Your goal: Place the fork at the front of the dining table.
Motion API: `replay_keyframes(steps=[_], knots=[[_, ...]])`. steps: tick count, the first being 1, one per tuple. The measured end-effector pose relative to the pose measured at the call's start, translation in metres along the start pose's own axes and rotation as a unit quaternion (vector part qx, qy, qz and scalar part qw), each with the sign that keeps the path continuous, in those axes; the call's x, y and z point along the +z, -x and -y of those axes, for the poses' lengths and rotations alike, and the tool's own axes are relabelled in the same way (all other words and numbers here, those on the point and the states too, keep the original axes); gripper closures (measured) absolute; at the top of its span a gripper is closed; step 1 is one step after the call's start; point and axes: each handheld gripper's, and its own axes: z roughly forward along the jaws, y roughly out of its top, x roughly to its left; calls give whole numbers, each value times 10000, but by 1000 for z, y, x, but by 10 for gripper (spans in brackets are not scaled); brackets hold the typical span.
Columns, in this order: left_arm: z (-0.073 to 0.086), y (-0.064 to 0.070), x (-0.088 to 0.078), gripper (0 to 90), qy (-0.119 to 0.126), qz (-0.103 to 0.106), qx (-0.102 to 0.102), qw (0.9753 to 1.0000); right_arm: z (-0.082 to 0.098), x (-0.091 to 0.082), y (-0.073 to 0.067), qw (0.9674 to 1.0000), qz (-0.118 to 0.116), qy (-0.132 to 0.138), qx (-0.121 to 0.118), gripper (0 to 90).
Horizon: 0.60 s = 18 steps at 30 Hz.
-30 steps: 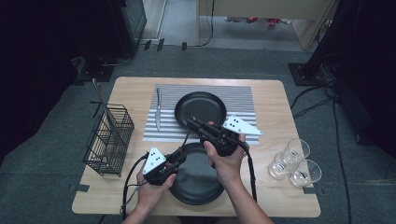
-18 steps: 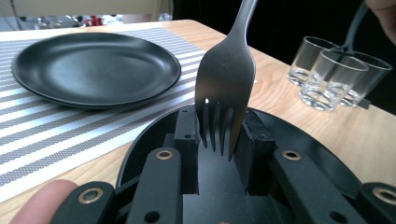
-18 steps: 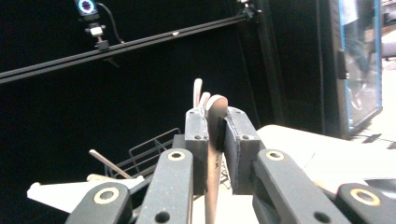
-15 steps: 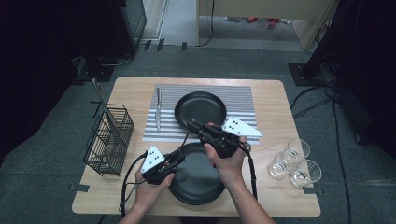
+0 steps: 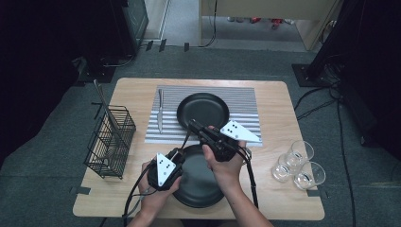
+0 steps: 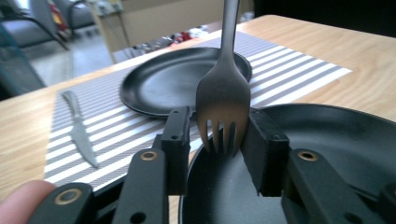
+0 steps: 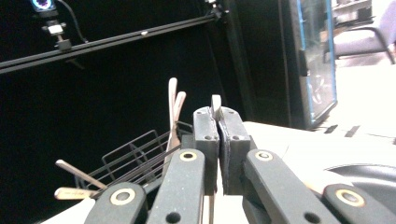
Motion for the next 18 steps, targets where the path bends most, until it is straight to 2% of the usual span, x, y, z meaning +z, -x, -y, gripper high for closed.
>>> replay_keyframes(steps=[1,3,5,8,10,11,12,14,15,16,18], knots=[[1,6,1,603,-34,-149,157,9998,-1,-1,-1,10000,60,42,9,883],[1,7,2,614,-54,-211,174,9996,-1,-1,-2,10000,65,45,28,882],[1,7,4,682,-53,-227,94,9997,-2,-1,-3,9999,118,42,68,882],[1,1,3,697,-26,-53,-107,9999,-2,-2,-2,9998,125,58,109,880],[1,-2,2,704,14,1,-122,9999,-2,-3,0,9998,59,65,163,879],[1,-6,1,706,31,144,-165,9998,-3,-4,2,9997,-13,73,222,875],[1,-6,1,708,31,144,-165,9998,-3,-4,2,9997,-13,73,222,875],[2,-9,1,708,27,342,-259,9991,-3,-5,4,9997,-98,77,186,866],[3,-13,2,710,22,535,-335,9980,-3,-4,4,9996,-218,71,192,854],[3,-13,2,711,22,535,-335,9980,-3,-4,4,9996,-218,71,192,854],[4,-15,2,712,14,683,-361,9970,-2,-4,5,9995,-276,60,148,835]])
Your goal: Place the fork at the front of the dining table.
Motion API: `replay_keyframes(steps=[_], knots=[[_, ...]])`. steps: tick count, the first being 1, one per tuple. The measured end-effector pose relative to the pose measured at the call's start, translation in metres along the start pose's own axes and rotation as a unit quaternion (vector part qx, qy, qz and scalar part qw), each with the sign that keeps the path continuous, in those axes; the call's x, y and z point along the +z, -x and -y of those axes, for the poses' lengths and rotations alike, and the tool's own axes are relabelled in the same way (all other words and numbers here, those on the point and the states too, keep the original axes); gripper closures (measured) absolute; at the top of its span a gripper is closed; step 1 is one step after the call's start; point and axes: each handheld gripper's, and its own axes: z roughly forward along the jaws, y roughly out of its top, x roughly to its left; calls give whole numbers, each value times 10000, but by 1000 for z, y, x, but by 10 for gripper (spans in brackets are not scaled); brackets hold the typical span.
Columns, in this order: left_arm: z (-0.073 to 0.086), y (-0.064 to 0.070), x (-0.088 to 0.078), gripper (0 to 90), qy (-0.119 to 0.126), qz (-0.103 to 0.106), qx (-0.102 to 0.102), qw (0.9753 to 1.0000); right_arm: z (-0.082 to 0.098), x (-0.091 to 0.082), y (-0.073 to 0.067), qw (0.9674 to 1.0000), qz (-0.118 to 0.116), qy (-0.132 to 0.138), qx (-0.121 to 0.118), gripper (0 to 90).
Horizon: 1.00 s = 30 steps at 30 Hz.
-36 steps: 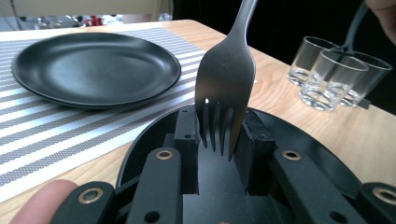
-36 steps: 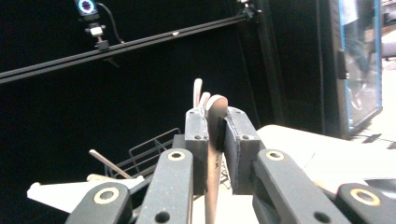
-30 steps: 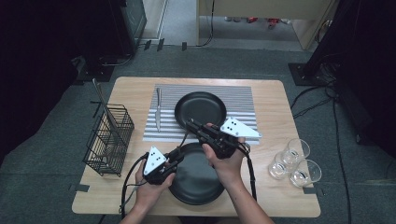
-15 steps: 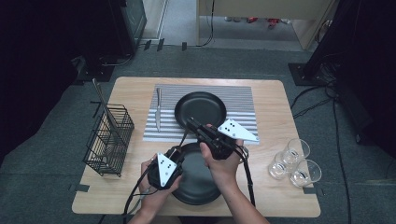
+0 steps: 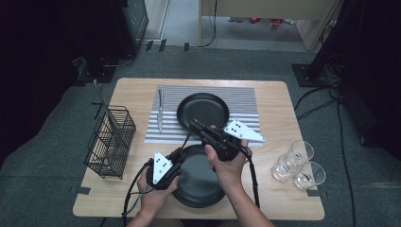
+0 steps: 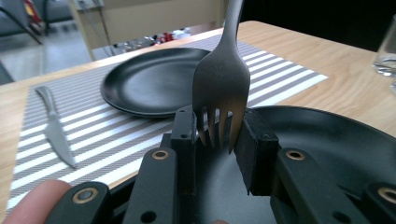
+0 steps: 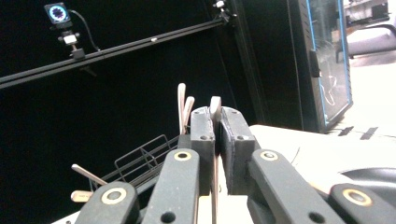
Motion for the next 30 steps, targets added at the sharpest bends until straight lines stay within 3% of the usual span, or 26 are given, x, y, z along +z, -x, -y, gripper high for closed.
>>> replay_keyframes(steps=[5,6,7,9,11,12,13,15,16,17,20,23,30], knots=[[1,-7,0,716,-8,479,-156,9987,-1,-1,4,9996,-265,-4,-74,781],[2,-10,0,717,4,671,-283,9973,-1,-1,5,9994,-326,-19,-124,773],[2,-15,1,721,9,965,-500,9941,-2,-3,7,9988,-456,-32,-173,757],[3,-18,1,729,17,1070,-571,9926,-2,-4,8,9983,-537,-32,-220,754],[3,-22,1,740,38,1131,-667,9913,-2,-5,8,9979,-576,-77,-272,755],[3,-22,1,818,38,1131,-667,9913,-1,-4,8,9978,-586,-116,-302,743],[4,-26,-2,900,146,1038,-816,9911,-1,-4,8,9974,-628,-132,-333,753],[3,-28,-2,900,151,1075,-817,9907,-1,-4,9,9973,-621,-154,-368,787],[3,-27,-2,900,110,1045,-698,9920,-1,-4,9,9973,-621,-154,-368,787],[3,-24,-3,900,56,1008,-566,9933,0,-4,10,9976,-561,-167,-362,852],[3,-22,-2,900,14,1003,-553,9934,1,-4,11,9977,-566,-157,-328,884],[4,-20,1,900,-23,1032,-585,9929,1,-2,8,9982,-416,-174,-386,888],[4,-18,4,900,-165,1120,-841,9900,2,0,7,9982,-359,-253,-398,884]])
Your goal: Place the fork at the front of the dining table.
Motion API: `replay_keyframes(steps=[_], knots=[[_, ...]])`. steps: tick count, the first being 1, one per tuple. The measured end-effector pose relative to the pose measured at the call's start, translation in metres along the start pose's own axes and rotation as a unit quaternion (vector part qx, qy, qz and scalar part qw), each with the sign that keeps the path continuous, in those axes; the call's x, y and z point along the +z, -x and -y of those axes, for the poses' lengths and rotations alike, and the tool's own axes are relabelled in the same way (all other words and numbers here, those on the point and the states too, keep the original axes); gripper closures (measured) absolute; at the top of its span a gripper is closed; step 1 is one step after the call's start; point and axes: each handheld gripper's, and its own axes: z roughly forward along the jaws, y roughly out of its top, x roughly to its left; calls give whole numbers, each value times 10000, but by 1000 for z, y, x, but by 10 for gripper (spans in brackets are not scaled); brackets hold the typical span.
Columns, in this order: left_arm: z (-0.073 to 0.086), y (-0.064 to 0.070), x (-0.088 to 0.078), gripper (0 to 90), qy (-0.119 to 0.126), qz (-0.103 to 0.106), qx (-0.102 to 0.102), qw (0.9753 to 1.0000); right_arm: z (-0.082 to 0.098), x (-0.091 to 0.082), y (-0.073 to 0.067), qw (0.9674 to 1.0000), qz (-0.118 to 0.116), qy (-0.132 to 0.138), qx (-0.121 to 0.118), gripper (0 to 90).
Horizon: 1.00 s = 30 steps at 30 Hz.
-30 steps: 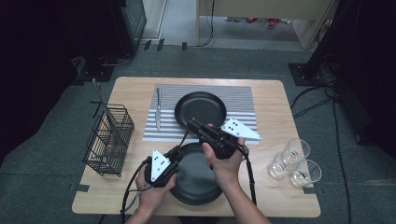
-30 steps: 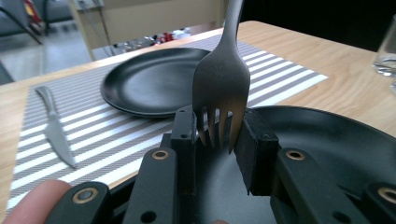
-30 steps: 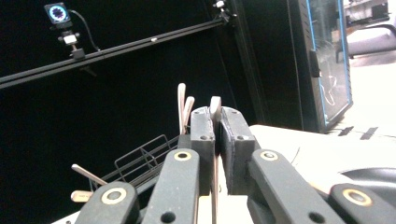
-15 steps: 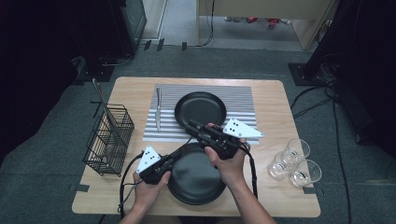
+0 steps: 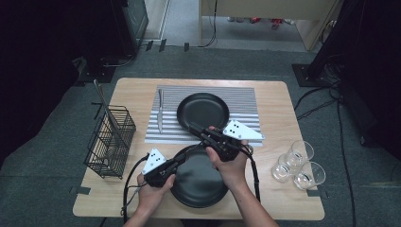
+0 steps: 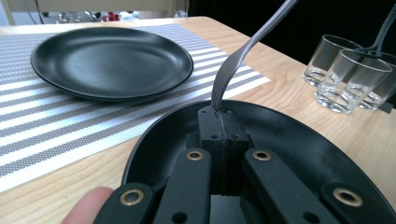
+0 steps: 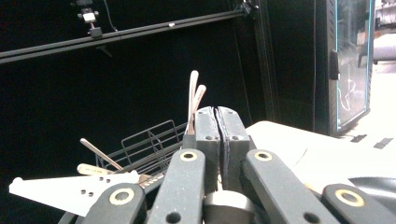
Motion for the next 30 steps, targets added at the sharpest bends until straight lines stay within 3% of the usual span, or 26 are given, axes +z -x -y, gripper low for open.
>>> replay_keyframes(steps=[6,17,30], knots=[[-2,-3,-1,900,22,-32,-266,9996,1,1,0,10000,-69,-14,16,785],[-2,-4,-1,900,13,-33,-297,9996,-1,0,1,10000,-40,35,28,651],[-4,-8,-4,900,144,-71,-423,9990,-2,-5,2,9999,53,102,51,627]])
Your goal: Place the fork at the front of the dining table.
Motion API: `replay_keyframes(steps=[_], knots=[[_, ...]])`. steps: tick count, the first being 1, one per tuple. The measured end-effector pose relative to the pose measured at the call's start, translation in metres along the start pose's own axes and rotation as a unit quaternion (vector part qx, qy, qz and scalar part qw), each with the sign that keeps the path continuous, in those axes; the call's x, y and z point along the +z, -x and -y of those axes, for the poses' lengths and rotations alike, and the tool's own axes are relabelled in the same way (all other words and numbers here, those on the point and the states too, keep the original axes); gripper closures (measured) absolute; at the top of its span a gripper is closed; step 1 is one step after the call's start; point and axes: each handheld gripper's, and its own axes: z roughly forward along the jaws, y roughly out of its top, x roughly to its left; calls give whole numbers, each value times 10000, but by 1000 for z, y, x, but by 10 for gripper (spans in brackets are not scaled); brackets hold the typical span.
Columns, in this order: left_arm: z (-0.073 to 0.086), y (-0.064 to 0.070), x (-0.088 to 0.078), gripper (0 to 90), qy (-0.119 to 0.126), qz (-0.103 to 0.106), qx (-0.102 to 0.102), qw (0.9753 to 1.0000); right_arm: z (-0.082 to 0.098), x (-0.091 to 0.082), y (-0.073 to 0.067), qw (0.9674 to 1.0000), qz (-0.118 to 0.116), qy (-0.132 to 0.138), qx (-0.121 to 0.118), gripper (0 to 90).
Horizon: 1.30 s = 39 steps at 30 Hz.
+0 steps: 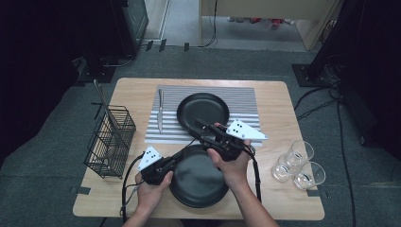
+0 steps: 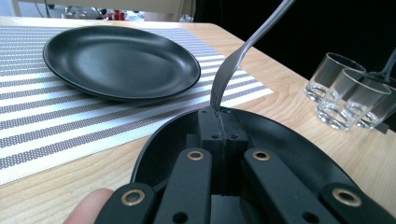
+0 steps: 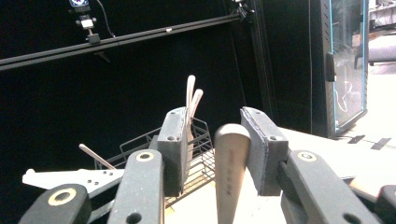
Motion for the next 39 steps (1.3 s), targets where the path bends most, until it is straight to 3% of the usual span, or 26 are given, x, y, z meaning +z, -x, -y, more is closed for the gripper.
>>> replay_keyframes(steps=[20,30,39], knots=[[-3,-8,-6,900,195,-102,-237,9995,9,1,0,9996,181,39,233,679],[-5,-9,-8,900,279,-82,-331,9990,15,7,-3,9994,186,-83,267,711],[-8,-9,-11,900,391,-77,-407,9984,32,15,-5,9988,232,-243,369,730]])
